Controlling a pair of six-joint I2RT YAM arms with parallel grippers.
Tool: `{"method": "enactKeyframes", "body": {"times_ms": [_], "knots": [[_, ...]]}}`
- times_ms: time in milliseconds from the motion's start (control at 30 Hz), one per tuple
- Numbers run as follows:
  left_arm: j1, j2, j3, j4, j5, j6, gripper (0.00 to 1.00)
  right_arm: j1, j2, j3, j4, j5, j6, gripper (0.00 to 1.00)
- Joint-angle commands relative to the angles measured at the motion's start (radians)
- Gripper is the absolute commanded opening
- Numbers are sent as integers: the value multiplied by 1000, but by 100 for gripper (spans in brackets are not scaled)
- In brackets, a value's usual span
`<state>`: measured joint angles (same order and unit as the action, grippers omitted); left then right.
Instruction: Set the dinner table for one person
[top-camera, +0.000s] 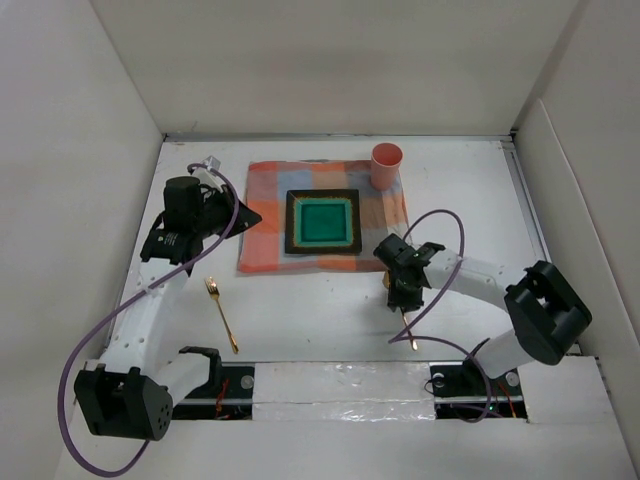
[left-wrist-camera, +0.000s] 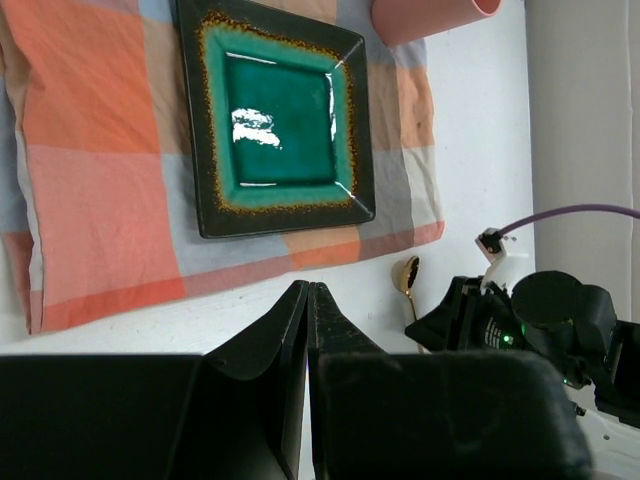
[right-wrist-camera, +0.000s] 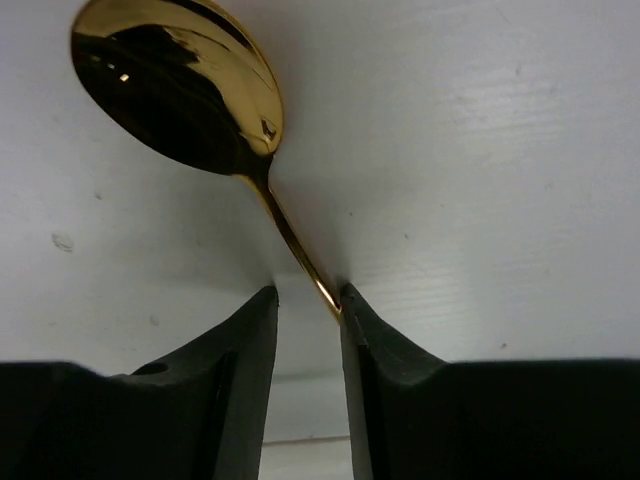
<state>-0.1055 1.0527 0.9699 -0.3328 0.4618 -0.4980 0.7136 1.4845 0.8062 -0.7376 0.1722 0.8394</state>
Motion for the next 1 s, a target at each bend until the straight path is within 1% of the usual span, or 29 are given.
{"method": "enactKeyframes", "body": {"times_ms": [0,33,67,100,133,167,200,233,333,433,467,533,567,600,633,700,733,767,867,900,933,967], "knots": [[-2,-22,-13,29,17,6,1,-6,28,39,67,40,-10,35],[-2,-25,-13,31,15,6,1,-6,34,31,87,18,-13,24],[-2,-25,-13,29,17,6,1,-6,34,27,87,18,-13,24],[-2,-26,-11,31,17,6,2,-6,43,22,93,-12,-13,21],[-2,-25,-11,31,15,6,1,-6,48,16,98,-25,-8,11],[-2,-26,-11,29,14,7,1,29,48,8,92,-31,15,5],[-2,-26,-10,29,12,7,2,47,45,-11,90,-39,29,2],[-2,-29,-8,26,9,9,1,66,25,-25,89,-39,64,0],[-2,-31,-11,28,3,10,1,107,-22,-65,78,-53,107,0],[-2,-30,-19,28,1,10,1,132,-73,-35,23,-16,110,0],[-2,-30,-20,28,3,10,1,132,-90,-16,-29,-2,104,0],[-2,-30,-28,28,3,12,1,141,-128,49,-77,42,77,0],[-2,-30,-31,29,0,10,1,141,-156,79,-112,58,37,0],[-2,-30,-40,31,0,12,1,127,-164,106,-124,78,8,0],[-2,-30,-43,34,0,10,2,95,-165,137,-131,75,-61,0],[-2,-26,-51,38,0,7,1,51,-133,238,-141,64,-129,0],[-2,-26,-53,38,0,6,1,11,-115,273,-134,49,-219,0],[-2,-26,-51,38,0,6,1,-9,-90,337,-109,38,-253,0],[-2,-31,-40,25,-23,12,1,-77,29,447,-91,9,-368,0],[-2,-33,-33,21,-31,18,1,-91,60,511,-82,10,-390,0],[-2,-33,-28,17,-37,19,1,-106,126,542,-69,6,-411,0],[-2,-33,-28,6,-47,22,1,-121,157,569,-48,-3,-455,0]]}}
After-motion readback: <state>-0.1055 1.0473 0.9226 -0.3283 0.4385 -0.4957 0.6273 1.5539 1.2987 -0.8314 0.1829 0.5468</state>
